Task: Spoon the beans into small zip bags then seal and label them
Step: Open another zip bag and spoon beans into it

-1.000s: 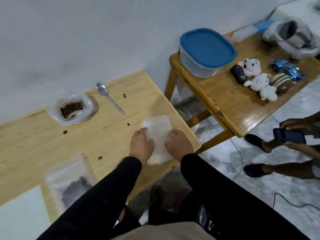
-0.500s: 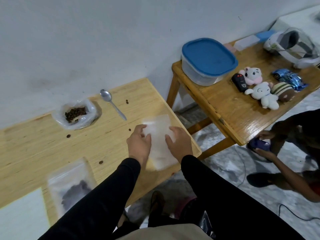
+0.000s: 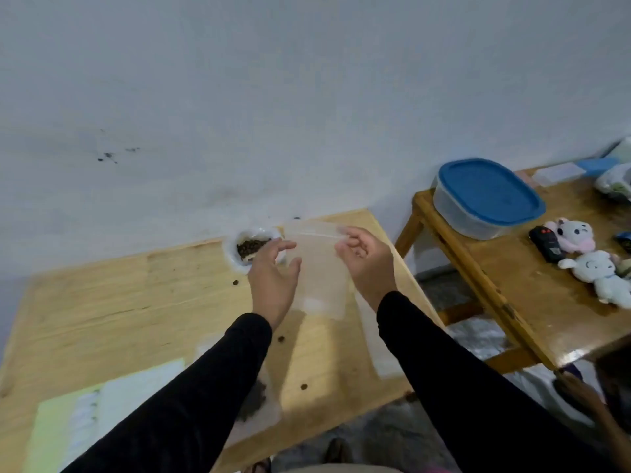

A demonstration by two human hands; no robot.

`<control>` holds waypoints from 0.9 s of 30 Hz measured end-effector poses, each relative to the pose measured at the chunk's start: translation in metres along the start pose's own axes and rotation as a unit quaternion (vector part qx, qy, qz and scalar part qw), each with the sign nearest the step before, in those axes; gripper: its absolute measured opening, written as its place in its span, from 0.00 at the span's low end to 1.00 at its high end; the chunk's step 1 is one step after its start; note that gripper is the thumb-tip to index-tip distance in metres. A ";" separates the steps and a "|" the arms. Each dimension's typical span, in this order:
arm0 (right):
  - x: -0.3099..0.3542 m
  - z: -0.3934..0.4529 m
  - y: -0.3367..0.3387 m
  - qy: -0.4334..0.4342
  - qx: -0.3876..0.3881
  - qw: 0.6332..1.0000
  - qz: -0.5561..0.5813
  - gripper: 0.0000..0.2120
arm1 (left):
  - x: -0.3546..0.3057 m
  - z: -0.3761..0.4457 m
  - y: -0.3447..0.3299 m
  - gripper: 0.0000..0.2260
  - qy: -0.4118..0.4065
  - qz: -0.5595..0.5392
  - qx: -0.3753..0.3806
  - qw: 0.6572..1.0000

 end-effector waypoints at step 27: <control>0.035 -0.017 -0.185 -0.016 0.241 0.969 0.056 0.16 | 0.061 0.023 0.102 0.11 0.149 -0.301 -0.008 0.942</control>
Point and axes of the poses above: each hand's wrist, its own z-axis towards the middle knuckle, its own y-axis out of the back of the hand, x = y × z, the point moved 9 cm from there along z, towards the middle knuckle, and after that the axes turned 7 degrees about z, right-handed, at the moved point
